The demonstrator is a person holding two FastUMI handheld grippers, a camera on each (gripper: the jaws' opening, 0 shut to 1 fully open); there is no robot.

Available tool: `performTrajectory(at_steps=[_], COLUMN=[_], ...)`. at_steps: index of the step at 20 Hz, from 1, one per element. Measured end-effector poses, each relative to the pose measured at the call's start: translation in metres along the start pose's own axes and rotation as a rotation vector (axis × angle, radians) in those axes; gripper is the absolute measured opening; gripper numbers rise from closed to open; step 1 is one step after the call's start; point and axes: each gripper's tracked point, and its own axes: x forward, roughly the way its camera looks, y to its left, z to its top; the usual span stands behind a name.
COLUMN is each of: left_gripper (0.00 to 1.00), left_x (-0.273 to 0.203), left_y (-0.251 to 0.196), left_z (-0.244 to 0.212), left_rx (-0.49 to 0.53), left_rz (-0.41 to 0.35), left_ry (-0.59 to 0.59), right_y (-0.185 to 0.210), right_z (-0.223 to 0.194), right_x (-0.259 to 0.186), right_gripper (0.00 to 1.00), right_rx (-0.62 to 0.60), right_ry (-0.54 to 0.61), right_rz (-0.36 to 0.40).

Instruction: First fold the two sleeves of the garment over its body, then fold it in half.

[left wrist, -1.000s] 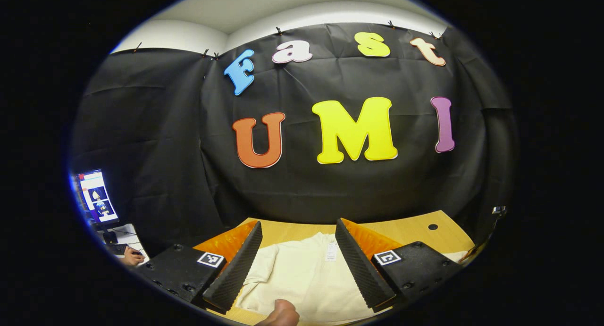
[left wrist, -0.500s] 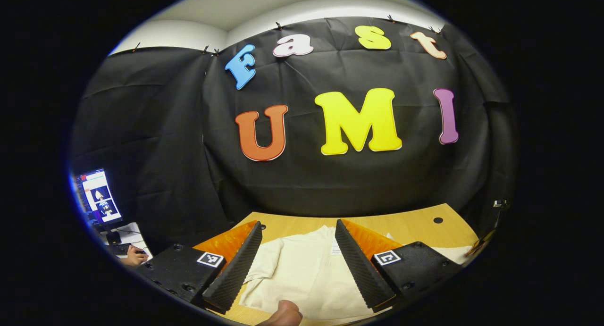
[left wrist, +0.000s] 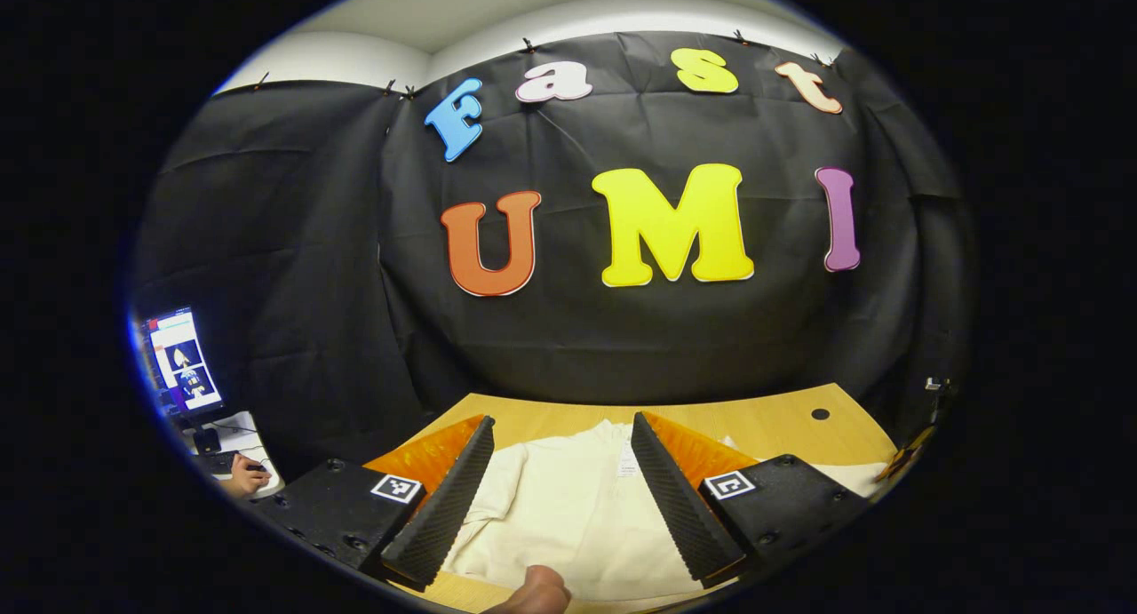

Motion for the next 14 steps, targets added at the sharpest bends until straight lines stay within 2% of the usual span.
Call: performTrajectory(at_steps=[1, 3, 8, 9, 12, 14], left_gripper=[0.99, 0.99, 0.99, 0.99, 0.99, 0.99], left_x=[0.0, 0.001, 0.009, 0.01, 0.017, 0.021], left_y=[0.001, 0.008, 0.024, 0.027, 0.035, 0.04], left_z=[-0.001, -0.001, -0.005, -0.005, -0.007, -0.005], left_rx=[-0.003, 0.003, -0.011, -0.018, -0.023, -0.025], left_rz=[-0.007, -0.011, -0.018, -0.023, -0.041, -0.059], left_ry=[0.001, -0.001, -0.004, -0.004, -0.006, -0.016], right_y=[0.001, 0.001, 0.001, 0.004, 0.009, 0.018], right_z=[-0.001, -0.002, 0.001, -0.001, 0.003, 0.004], right_x=[-0.003, -0.004, -0.017, -0.023, -0.035, -0.049], right_gripper=[0.25, 0.23, 0.23, 0.03, 0.0, 0.02], right_rx=[0.032, 0.072, 0.044, 0.049, 0.024, 0.022], right_ry=[0.009, 0.016, -0.02, -0.02, -0.061, -0.078], right_rz=[-0.002, -0.006, -0.054, -0.053, -0.062, -0.061])
